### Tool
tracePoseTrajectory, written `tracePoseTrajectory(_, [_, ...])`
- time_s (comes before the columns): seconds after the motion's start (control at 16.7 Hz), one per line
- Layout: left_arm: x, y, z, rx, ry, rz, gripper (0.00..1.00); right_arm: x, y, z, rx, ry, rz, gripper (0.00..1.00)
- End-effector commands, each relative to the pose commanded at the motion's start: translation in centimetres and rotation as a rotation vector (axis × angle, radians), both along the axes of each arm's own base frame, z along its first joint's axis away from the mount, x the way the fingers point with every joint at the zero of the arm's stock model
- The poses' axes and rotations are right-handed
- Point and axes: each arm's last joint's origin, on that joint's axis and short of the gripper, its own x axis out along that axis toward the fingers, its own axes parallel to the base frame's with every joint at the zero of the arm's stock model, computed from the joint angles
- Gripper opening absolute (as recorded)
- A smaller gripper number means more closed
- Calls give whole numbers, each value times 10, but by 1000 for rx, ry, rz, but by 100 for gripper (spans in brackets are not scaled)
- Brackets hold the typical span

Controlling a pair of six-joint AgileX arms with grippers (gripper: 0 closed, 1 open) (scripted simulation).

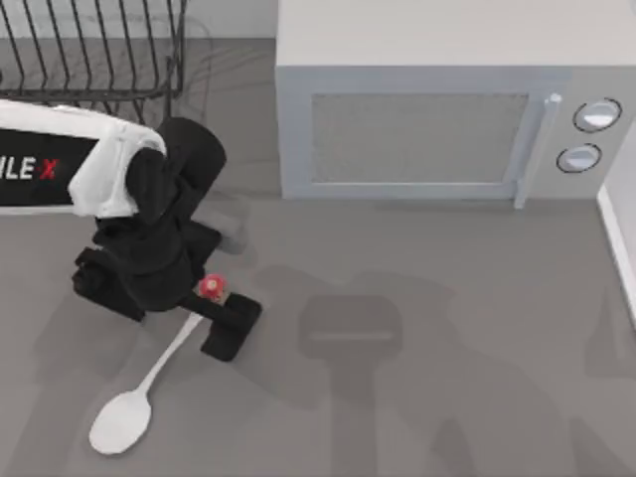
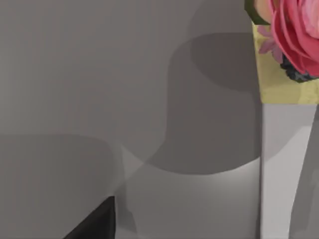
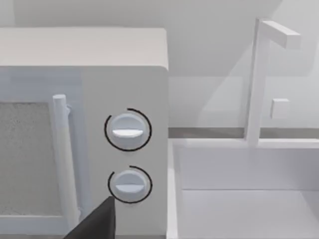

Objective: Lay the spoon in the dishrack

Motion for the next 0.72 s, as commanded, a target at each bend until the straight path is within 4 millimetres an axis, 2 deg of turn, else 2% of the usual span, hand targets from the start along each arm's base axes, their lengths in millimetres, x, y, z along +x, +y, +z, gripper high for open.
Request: tracePoseTrajectory(0.72, [0,0,0,0,0,0,2,0,0,0,0,0,0,100])
